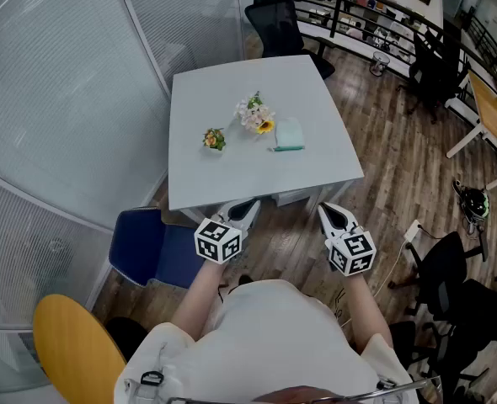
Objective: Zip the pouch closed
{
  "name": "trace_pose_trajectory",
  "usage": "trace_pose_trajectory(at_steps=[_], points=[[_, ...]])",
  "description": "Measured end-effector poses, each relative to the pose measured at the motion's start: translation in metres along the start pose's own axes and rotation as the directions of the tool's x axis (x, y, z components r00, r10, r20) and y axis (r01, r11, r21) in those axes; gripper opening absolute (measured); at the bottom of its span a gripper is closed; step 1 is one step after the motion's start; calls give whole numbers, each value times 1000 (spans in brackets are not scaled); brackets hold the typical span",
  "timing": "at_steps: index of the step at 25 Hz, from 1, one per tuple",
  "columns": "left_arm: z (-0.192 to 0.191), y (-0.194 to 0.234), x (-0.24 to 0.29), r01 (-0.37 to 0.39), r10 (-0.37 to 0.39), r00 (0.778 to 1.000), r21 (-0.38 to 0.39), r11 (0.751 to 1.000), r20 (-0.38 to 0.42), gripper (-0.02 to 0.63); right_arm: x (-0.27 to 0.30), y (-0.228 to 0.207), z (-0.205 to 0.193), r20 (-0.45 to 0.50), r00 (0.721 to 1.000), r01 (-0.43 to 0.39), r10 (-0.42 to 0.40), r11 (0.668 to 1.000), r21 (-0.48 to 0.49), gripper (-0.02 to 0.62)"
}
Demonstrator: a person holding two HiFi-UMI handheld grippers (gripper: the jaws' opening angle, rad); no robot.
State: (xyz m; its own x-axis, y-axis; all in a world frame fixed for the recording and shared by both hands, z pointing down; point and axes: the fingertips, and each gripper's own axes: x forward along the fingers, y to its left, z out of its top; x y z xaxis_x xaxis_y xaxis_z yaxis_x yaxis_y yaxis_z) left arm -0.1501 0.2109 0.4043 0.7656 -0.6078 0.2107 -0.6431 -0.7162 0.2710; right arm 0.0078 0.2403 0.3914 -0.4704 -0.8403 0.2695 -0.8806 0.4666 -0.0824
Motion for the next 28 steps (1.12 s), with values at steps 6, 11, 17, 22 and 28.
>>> trace_pose_trajectory(at_steps=[6,11,17,22,28], points=[[1,3,-1,7,-7,1000,-2,1000,2,20,3,2,-1,-2,1000,5,-5,1000,3,5],[3,3,-5,14,-14,1000,-2,1000,1,20,6,7,0,-6,1000,8,-8,1000,11,5],[0,7,-13,17,-17,1000,7,1000,-11,20,6,16,-2,2,1000,19,-19,1000,20,5],[-2,17,-20,32,-31,999,12,999,-15,21,13,26,-5,0,999,32,-32,999,14,6],[-2,29,-27,52,-51,998,35,998,-30,21,23,40,-9,-6,999,54,-54,998,26,11]])
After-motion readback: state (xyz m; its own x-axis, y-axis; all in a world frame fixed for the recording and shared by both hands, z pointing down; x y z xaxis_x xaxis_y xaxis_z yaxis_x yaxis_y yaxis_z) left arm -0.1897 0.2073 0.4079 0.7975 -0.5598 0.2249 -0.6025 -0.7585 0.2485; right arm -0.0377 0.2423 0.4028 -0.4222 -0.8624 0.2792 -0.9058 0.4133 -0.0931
